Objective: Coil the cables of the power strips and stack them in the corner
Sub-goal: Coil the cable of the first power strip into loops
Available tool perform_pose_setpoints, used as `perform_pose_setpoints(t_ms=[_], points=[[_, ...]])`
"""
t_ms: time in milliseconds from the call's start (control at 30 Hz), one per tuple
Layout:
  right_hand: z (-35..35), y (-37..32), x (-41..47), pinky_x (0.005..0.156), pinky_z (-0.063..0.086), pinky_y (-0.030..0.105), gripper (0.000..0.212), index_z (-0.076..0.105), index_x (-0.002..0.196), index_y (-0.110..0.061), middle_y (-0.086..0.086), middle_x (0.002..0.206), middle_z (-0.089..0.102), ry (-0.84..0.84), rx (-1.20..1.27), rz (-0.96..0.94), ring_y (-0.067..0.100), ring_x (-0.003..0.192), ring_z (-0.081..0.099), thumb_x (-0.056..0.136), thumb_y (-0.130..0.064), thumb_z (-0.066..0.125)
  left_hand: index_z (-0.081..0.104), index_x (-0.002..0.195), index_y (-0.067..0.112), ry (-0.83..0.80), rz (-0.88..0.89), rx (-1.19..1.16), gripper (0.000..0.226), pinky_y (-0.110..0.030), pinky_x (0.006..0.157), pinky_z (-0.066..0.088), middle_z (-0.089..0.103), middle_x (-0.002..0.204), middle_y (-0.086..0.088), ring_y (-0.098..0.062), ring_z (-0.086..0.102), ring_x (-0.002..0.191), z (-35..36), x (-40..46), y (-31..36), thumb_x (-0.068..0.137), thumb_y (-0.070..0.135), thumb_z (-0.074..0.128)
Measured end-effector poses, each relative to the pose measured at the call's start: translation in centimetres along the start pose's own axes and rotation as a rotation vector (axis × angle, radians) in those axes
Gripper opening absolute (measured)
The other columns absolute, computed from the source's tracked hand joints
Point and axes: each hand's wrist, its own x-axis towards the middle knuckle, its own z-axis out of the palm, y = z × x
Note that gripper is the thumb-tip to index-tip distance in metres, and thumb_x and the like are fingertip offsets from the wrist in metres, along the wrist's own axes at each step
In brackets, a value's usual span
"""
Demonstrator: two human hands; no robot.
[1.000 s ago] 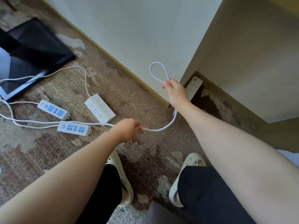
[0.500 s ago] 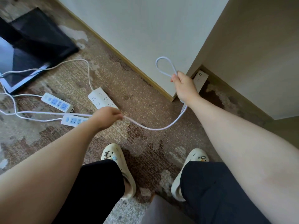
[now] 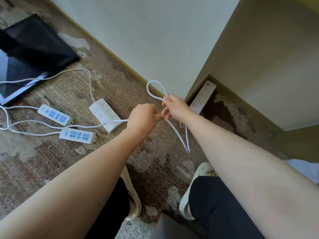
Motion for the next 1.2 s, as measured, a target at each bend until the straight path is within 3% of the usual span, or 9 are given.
perform_pose_setpoints(t_ms=[133, 267, 367, 467, 600, 733, 833, 1067, 1200], points=[[0.7, 0.4, 0.1, 0.051, 0.046, 0.027, 0.025, 0.054, 0.089, -0.016, 0.007, 0.064, 0.07, -0.007, -0.002, 0.068, 0.019, 0.047, 0.06, 0.102, -0.029, 0.038, 0.052, 0.066, 0.018, 0.026, -0.027, 0.104, 0.038, -0.029, 0.047, 0.031, 0.057, 0.064, 0.003, -0.018, 0.054, 0.059, 0.5, -0.2, 0.4, 0.084, 0.048, 0.065], [0.6, 0.8, 0.3, 0.06, 0.053, 0.035, 0.023, 0.056, 0.09, -0.015, 0.006, 0.061, 0.069, -0.003, 0.023, 0.092, 0.023, 0.055, 0.066, 0.098, -0.028, 0.039, 0.051, 0.068, 0.018, 0.033, -0.059, -0.013, 0.028, -0.031, 0.056, 0.04, 0.059, 0.07, 0.002, -0.021, 0.058, 0.069, 0.9, 0.2, 0.6, 0.083, 0.032, 0.07], [0.2, 0.8, 0.1, 0.052, 0.051, 0.028, 0.022, 0.055, 0.095, -0.01, 0.009, 0.058, 0.067, -0.034, 0.132, 0.092, 0.025, 0.052, 0.065, 0.099, -0.025, 0.04, 0.058, 0.071, 0.017, 0.049, -0.044, -0.099, 0.018, -0.03, 0.058, 0.043, 0.063, 0.072, 0.001, -0.019, 0.059, 0.07, 0.9, 0.4, 0.9, 0.084, 0.023, 0.068], [0.4, 0.8, -0.2, 0.048, 0.048, 0.027, 0.025, 0.056, 0.093, -0.011, 0.007, 0.056, 0.061, -0.057, 0.153, 0.072, 0.024, 0.048, 0.06, 0.102, -0.027, 0.04, 0.057, 0.067, 0.019, 0.046, -0.065, -0.184, 0.018, -0.024, 0.05, 0.036, 0.058, 0.065, 0.005, -0.012, 0.055, 0.061, 1.2, 0.6, 1.1, 0.083, 0.02, 0.065], [0.7, 1.0, 0.1, 0.045, 0.04, 0.027, 0.028, 0.058, 0.083, -0.017, -0.001, 0.057, 0.049, 0.006, 0.099, 0.021, 0.01, 0.039, 0.043, 0.102, -0.029, 0.041, 0.064, 0.08, 0.018, 0.035, -0.037, -0.186, 0.015, -0.026, 0.055, 0.037, 0.061, 0.069, 0.006, -0.012, 0.055, 0.063, 1.0, 1.1, 0.7, 0.089, 0.029, 0.064], [-0.9, 1.4, 0.5, 0.036, 0.027, 0.018, 0.031, 0.058, 0.084, -0.014, -0.005, 0.056, 0.04, 0.08, 0.127, 0.018, 0.005, 0.038, 0.032, 0.105, -0.029, 0.039, 0.066, 0.087, 0.021, -0.167, -0.062, -0.141, 0.016, -0.027, 0.051, 0.039, 0.059, 0.069, 0.004, -0.012, 0.052, 0.058, -0.7, 1.3, -2.5, 0.095, 0.033, 0.058], [-2.2, 1.9, 0.6, 0.04, 0.027, 0.022, 0.033, 0.057, 0.08, -0.015, -0.005, 0.056, 0.04, 0.128, 0.072, 0.015, 0.01, 0.045, 0.033, 0.104, -0.029, 0.04, 0.066, 0.089, 0.023, -0.28, -0.073, -0.077, 0.02, -0.026, 0.051, 0.037, 0.058, 0.071, 0.002, -0.014, 0.05, 0.059, -3.2, 0.9, -6.0, 0.096, 0.037, 0.054], [-0.7, 1.0, -0.6, 0.058, 0.03, 0.031, 0.043, 0.06, 0.075, -0.018, -0.011, 0.053, 0.04, 0.026, 0.0, -0.103, 0.011, 0.049, 0.034, 0.096, -0.055, 0.053, 0.069, 0.087, 0.021, 0.1, -0.164, -0.278, 0.022, -0.024, 0.042, 0.028, 0.05, 0.056, 0.002, -0.012, 0.036, 0.042, -5.6, 2.4, -5.3, 0.097, 0.031, 0.052], [-1.4, 0.8, -1.3, 0.054, 0.027, 0.031, 0.045, 0.051, 0.067, -0.021, -0.013, 0.049, 0.039, -0.025, -0.237, -0.17, 0.011, 0.047, 0.033, 0.101, -0.05, 0.046, 0.069, 0.09, 0.02, 0.031, -0.145, -0.342, 0.023, -0.023, 0.041, 0.027, 0.046, 0.055, 0.003, -0.01, 0.032, 0.041, -6.2, 2.2, -5.3, 0.098, 0.031, 0.051]])
